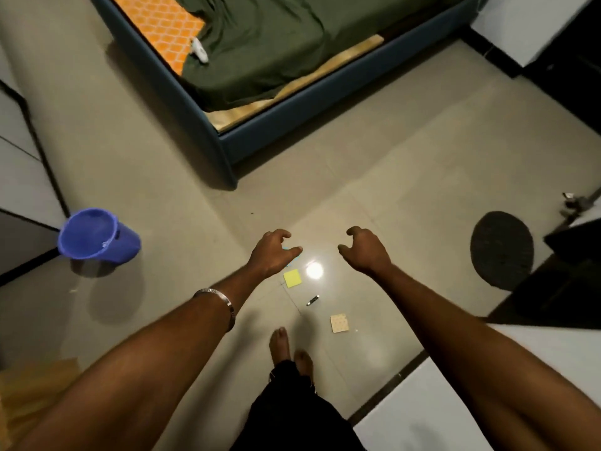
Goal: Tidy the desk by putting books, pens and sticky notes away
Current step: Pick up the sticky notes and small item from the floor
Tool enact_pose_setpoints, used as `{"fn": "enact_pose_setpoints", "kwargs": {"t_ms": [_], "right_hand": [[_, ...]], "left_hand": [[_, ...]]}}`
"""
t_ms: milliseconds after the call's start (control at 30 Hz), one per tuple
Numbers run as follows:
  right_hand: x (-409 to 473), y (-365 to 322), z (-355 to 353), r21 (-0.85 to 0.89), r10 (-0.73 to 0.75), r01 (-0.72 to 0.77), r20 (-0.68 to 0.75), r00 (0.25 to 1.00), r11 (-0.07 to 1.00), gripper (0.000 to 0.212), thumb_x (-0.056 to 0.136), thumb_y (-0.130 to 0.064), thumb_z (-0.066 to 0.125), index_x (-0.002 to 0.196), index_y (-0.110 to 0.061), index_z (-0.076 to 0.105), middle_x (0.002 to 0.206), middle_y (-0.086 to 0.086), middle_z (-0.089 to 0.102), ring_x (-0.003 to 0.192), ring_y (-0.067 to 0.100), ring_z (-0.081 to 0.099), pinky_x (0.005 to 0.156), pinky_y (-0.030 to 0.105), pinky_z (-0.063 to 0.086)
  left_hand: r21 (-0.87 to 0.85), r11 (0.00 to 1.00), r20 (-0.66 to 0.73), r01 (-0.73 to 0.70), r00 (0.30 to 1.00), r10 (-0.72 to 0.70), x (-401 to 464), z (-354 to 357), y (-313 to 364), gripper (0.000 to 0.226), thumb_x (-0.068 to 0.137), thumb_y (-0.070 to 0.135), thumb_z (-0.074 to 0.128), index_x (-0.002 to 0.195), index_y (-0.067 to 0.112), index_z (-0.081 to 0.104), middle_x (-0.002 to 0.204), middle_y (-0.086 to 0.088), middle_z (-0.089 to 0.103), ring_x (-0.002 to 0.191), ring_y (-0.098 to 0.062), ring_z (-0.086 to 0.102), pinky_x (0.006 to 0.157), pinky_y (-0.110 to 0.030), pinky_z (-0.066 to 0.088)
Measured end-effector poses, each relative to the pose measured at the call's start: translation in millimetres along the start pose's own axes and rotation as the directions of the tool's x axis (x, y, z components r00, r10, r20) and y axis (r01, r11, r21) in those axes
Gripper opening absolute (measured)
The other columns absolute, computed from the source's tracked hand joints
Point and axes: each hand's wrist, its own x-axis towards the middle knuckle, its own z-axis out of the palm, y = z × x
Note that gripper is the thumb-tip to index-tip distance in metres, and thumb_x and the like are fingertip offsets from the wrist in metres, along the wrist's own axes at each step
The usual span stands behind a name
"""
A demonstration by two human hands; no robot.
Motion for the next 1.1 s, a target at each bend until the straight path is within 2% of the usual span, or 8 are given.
{"fn": "enact_pose_setpoints", "kwargs": {"t_ms": [133, 400, 567, 600, 733, 833, 1000, 1100], "right_hand": [[14.4, 38.5, 11.1, 0.013, 0.081, -0.080, -0.010, 0.997, 0.997, 0.055, 0.089, -0.033, 0.057, 0.137, -0.010, 0.045, 0.135, 0.012, 0.050, 0.123, 0.027, 0.050, 0.097, 0.036, 0.043], [58.4, 111.3, 77.1, 0.076, 0.170, -0.172, 0.026, 0.985, 0.982, 0.053, 0.089, -0.034, 0.058, 0.136, -0.013, 0.047, 0.132, 0.011, 0.053, 0.122, 0.025, 0.052, 0.096, 0.034, 0.043], [97.9, 167.1, 136.1, 0.103, 0.196, -0.201, 0.057, 0.979, 0.974, 0.052, 0.087, -0.033, 0.059, 0.134, -0.014, 0.049, 0.130, 0.011, 0.056, 0.118, 0.025, 0.055, 0.093, 0.032, 0.043], [103.9, 180.2, 150.2, 0.107, 0.196, -0.202, 0.061, 0.979, 0.974, 0.051, 0.088, -0.033, 0.059, 0.134, -0.014, 0.050, 0.130, 0.010, 0.056, 0.117, 0.025, 0.055, 0.092, 0.032, 0.043], [128.5, 231.8, 207.4, 0.119, 0.207, -0.217, 0.085, 0.975, 0.969, 0.049, 0.089, -0.031, 0.060, 0.134, -0.013, 0.050, 0.129, 0.011, 0.056, 0.117, 0.026, 0.055, 0.093, 0.032, 0.042], [145.5, 266.7, 251.6, 0.125, 0.237, -0.251, 0.117, 0.964, 0.960, 0.049, 0.088, -0.032, 0.060, 0.133, -0.015, 0.050, 0.128, 0.010, 0.056, 0.114, 0.026, 0.055, 0.093, 0.032, 0.042], [161.8, 322.2, 332.8, 0.151, 0.293, -0.320, 0.179, 0.939, 0.935, 0.050, 0.087, -0.032, 0.062, 0.133, -0.015, 0.051, 0.128, 0.009, 0.057, 0.114, 0.025, 0.057, 0.093, 0.034, 0.045], [167.8, 350.7, 378.2, 0.147, 0.319, -0.351, 0.206, 0.925, 0.925, 0.049, 0.088, -0.031, 0.062, 0.133, -0.014, 0.051, 0.128, 0.010, 0.058, 0.115, 0.026, 0.057, 0.093, 0.034, 0.045]], "left_hand": [[0.016, 1.000, 0.078, -0.009, 0.997, 0.007, 31.8, 37.5, 4.7, 0.051, 0.080, 0.042, 0.069, 0.124, 0.020, 0.055, 0.126, -0.008, 0.054, 0.112, -0.022, 0.055, 0.097, -0.033, 0.045], [0.031, 0.999, 0.179, 0.021, 0.983, -0.026, 90.2, 130.3, -21.0, 0.052, 0.081, 0.044, 0.067, 0.126, 0.023, 0.053, 0.129, -0.003, 0.052, 0.111, -0.018, 0.056, 0.091, -0.027, 0.042], [0.042, 0.998, 0.203, 0.043, 0.978, -0.051, 136.2, 195.9, -54.1, 0.049, 0.085, 0.040, 0.064, 0.128, 0.020, 0.051, 0.129, -0.003, 0.050, 0.077, -0.014, 0.056, 0.068, -0.018, 0.038], [0.040, 0.998, 0.200, 0.057, 0.978, -0.064, 145.8, 209.6, -62.5, 0.049, 0.085, 0.038, 0.064, 0.128, 0.019, 0.051, 0.129, -0.003, 0.050, 0.079, -0.016, 0.057, 0.069, -0.018, 0.038], [0.060, 0.995, 0.221, 0.074, 0.972, -0.085, 176.6, 273.1, -108.9, 0.051, 0.083, 0.038, 0.068, 0.127, 0.016, 0.053, 0.127, -0.008, 0.056, 0.112, -0.019, 0.056, 0.089, -0.026, 0.042], [0.066, 0.991, 0.273, 0.113, 0.954, -0.127, 193.7, 316.9, -146.8, 0.051, 0.085, 0.035, 0.068, 0.128, 0.015, 0.051, 0.125, -0.007, 0.055, 0.108, -0.015, 0.055, 0.085, -0.021, 0.041], [0.137, 0.981, 0.348, 0.135, 0.921, -0.175, 222.3, 383.7, -209.1, 0.058, 0.084, 0.036, 0.067, 0.133, 0.012, 0.049, 0.132, -0.009, 0.054, 0.121, -0.024, 0.051, 0.103, -0.038, 0.043], [0.142, 0.979, 0.365, 0.145, 0.912, -0.188, 236.3, 417.9, -237.3, 0.057, 0.087, 0.032, 0.065, 0.136, 0.012, 0.046, 0.136, -0.007, 0.052, 0.123, -0.022, 0.050, 0.101, -0.032, 0.041]]}}
